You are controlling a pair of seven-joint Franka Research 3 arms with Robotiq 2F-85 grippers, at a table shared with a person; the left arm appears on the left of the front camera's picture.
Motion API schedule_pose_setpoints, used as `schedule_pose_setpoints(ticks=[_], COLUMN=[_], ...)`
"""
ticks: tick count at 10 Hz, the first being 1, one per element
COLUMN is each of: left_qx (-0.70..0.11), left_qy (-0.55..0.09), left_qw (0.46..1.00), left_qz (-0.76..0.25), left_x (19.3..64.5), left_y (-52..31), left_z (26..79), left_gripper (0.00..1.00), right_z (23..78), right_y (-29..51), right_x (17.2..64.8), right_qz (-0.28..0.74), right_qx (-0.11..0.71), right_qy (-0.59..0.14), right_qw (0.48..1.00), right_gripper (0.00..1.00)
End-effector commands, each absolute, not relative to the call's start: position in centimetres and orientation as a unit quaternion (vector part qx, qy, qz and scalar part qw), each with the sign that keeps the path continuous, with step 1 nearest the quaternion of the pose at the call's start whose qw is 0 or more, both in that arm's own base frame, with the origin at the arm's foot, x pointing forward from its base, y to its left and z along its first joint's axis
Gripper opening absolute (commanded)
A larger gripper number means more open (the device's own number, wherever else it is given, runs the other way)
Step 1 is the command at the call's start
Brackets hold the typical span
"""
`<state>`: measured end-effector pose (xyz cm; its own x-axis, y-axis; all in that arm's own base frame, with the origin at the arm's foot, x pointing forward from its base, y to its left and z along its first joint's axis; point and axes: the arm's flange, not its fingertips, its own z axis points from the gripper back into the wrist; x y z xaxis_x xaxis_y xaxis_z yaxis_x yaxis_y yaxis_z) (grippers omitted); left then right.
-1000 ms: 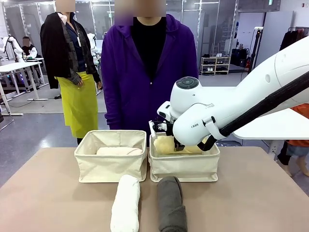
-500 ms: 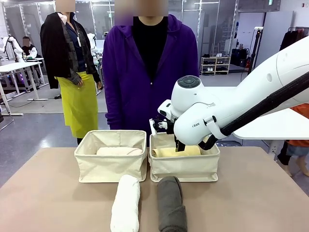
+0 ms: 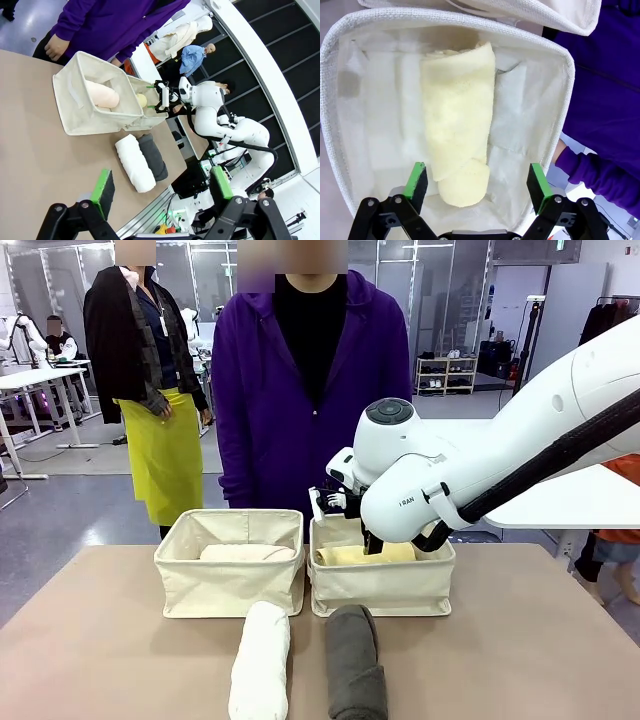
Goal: Divide the towels into two baskets.
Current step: Pick up one hotel-folded towel from the bottom of the table and place it in the Fabric basket indicated by the person.
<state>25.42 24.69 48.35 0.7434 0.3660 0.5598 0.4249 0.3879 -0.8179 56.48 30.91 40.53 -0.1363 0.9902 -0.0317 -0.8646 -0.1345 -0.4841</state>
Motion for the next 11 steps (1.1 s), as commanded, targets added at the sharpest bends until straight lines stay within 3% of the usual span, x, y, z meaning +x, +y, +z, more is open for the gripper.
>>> schedule_pose_setpoints(ticks=[1, 7, 9, 11], left_qx=[-0.555, -0.555, -0.555, -0.555], left_qy=[-0.362, -0.362, -0.362, -0.362], left_qw=[0.749, 0.749, 0.749, 0.749], left_qz=[-0.024, -0.024, -0.024, -0.024], left_x=[25.1, 25.1, 25.1, 25.1], left_y=[24.8, 24.8, 24.8, 24.8], left_z=[48.8, 48.8, 48.8, 48.8], left_gripper=[0.97, 0.97, 0.97, 0.97], right_z=[40.7, 40.6, 46.2, 50.7], right_y=[30.8, 30.9, 28.6, 24.4], right_x=[56.6, 56.5, 51.9, 48.6], right_qz=[0.735, 0.732, 0.712, 0.661], right_qx=[-0.170, -0.176, -0.169, -0.070], right_qy=[-0.179, -0.179, -0.179, -0.199], right_qw=[0.632, 0.633, 0.657, 0.720], right_gripper=[1.00, 1.00, 1.00, 1.00])
